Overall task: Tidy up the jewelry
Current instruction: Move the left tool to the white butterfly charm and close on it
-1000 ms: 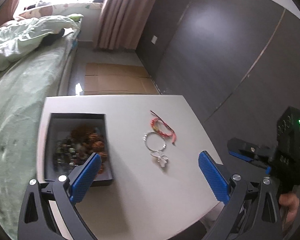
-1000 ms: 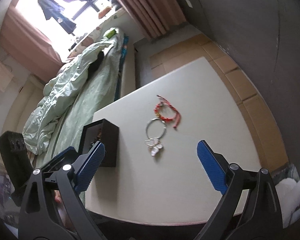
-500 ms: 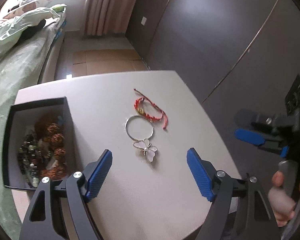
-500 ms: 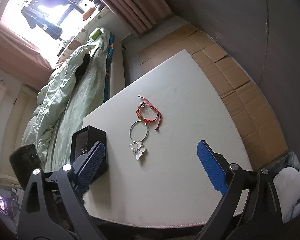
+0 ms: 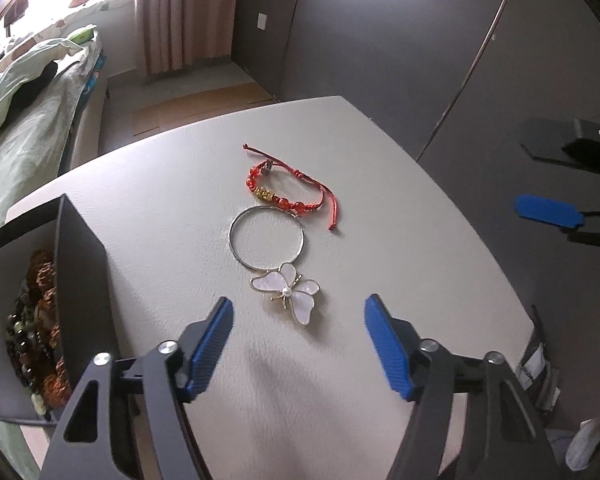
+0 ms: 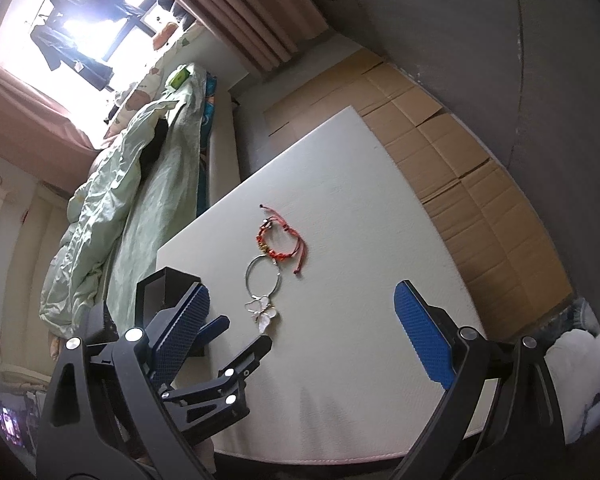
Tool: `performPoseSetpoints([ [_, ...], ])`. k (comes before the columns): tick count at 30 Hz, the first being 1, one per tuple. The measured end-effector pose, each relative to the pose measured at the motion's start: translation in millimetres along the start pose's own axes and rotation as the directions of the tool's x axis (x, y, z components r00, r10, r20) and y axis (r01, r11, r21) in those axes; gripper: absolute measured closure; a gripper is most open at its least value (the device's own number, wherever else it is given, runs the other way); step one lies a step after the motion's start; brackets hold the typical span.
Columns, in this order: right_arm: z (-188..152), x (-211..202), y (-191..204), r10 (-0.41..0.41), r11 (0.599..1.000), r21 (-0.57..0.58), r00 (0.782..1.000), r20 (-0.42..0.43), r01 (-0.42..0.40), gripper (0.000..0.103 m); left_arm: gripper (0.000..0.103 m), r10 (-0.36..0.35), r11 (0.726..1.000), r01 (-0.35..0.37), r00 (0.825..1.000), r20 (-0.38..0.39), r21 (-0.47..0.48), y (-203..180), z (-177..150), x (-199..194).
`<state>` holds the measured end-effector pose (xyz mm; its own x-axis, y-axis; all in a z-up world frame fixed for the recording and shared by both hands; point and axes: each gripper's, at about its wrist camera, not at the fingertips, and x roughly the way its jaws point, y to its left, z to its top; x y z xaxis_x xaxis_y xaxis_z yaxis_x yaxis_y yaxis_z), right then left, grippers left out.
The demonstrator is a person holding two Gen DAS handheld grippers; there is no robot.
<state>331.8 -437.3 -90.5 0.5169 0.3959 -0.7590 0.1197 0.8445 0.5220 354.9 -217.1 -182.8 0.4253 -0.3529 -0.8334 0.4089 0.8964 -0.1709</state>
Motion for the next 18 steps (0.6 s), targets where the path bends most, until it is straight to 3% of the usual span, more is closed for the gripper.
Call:
performPoseSetpoints([
  [5, -1, 8, -4, -0.09, 0.996, -0.025, 0.996, -0.018, 0.089, 0.01, 0.044, 0.022, 0.999, -0.022, 1.0, -0.006, 0.027, -3, 3, 12],
  [12, -2, 17, -5, -0.098, 0.995, -0.029, 0.994, -0.039, 0.097, 0.01, 0.051, 0.042, 0.997, -0.042, 0.999, -0.001, 0.058, -6, 6, 20],
  [18, -4, 21, 1, -0.086, 0.996, -0.04, 0.995, -0.046, 0.085, 0.01, 0.067, 0.071, 0.995, -0.072, 0.997, 0.016, 0.072, -2, 5, 18],
])
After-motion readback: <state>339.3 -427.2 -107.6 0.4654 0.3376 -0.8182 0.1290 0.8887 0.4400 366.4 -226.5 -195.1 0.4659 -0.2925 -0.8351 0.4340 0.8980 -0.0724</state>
